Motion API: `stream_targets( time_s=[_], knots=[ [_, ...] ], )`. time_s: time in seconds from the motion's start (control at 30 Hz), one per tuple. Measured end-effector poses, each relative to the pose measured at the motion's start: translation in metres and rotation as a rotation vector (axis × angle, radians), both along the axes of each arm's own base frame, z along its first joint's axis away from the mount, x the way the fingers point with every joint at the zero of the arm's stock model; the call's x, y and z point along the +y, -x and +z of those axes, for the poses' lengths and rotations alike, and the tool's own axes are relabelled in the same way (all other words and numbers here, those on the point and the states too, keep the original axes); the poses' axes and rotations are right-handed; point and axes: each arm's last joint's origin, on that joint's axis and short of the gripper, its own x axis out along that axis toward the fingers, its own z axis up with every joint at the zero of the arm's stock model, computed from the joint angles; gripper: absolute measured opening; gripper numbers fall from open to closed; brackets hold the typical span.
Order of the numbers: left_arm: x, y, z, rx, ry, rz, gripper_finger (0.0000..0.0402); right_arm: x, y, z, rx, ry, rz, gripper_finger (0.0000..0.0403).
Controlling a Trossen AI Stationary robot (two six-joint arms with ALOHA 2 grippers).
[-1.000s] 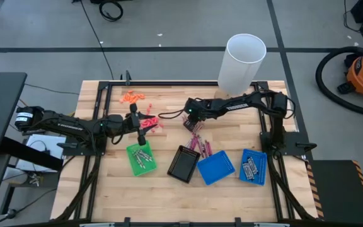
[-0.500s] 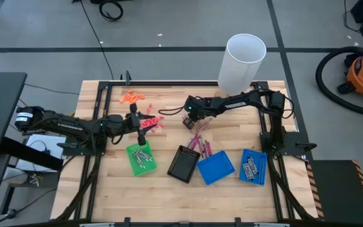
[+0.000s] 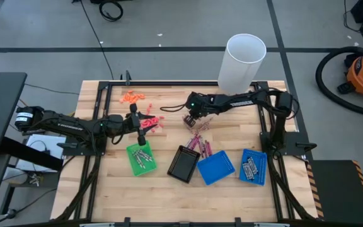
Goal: Sort crayons
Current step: Put the pink crayon into the left blue bin
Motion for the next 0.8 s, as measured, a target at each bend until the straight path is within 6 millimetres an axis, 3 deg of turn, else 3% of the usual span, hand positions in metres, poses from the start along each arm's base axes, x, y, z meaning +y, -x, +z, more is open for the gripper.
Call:
stream_targets(
  time_s=[0.17,0.53,0.8],
  knots=[
    [0.000,0.000,0.000,0.000,0.000,0.000,0.0187,0.014,0.007,0.029,-0.042,-0.013,0.059,0.0028],
    [0.000,0.000,0.000,0.001,0.000,0.001,0.0187,0.076,0.037,0.094,-0.101,-0.047,0.219,0.0028],
    [0.000,0.000,0.000,-0.002,0.007,0.002,0.0187,0.125,0.077,0.095,-0.095,-0.137,0.186,0.0028]
  ],
)
